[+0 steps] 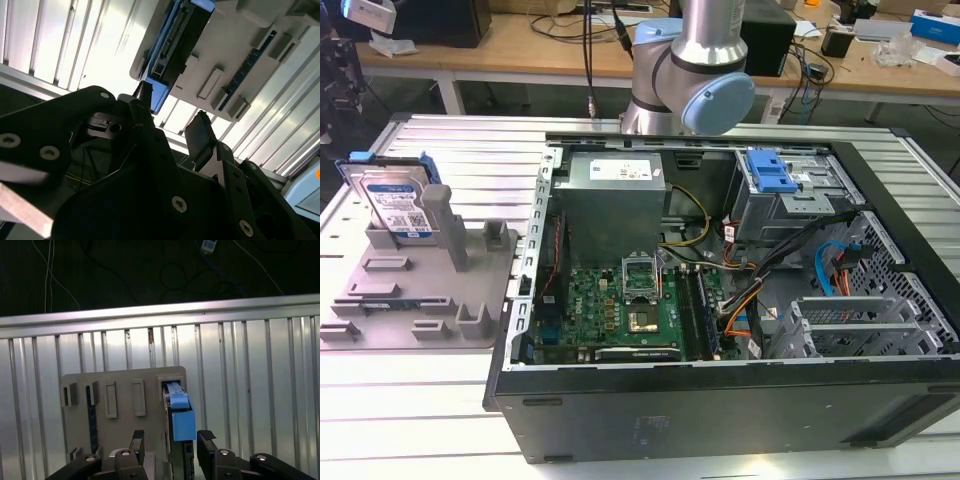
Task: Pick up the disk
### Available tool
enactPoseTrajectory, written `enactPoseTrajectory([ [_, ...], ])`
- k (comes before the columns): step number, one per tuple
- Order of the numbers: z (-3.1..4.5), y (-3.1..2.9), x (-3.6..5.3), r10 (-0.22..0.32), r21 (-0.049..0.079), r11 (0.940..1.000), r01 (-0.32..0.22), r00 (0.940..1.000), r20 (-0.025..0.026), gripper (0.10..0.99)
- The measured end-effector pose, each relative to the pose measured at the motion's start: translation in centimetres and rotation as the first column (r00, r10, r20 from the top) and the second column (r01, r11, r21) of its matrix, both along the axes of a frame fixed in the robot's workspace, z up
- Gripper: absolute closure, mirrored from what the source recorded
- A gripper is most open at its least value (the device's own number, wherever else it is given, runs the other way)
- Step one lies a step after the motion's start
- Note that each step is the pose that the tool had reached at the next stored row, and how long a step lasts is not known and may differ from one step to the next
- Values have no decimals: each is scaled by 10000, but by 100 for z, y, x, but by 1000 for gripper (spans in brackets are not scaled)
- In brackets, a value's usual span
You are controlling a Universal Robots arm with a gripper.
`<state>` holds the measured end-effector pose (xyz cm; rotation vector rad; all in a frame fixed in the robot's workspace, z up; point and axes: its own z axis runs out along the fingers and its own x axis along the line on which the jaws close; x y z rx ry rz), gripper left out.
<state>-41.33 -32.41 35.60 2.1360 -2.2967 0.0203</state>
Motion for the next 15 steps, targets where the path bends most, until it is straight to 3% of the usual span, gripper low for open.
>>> enactPoseTrajectory([
  [4, -3, 39, 0, -2, -1, 10000, 2, 10000, -1, 545],
  [12, -76, 48, -11, -1, 0, 10000, 1, 10000, 0, 545],
  [15, -91, 85, -16, -2, 0, 10000, 2, 10000, 1, 545],
])
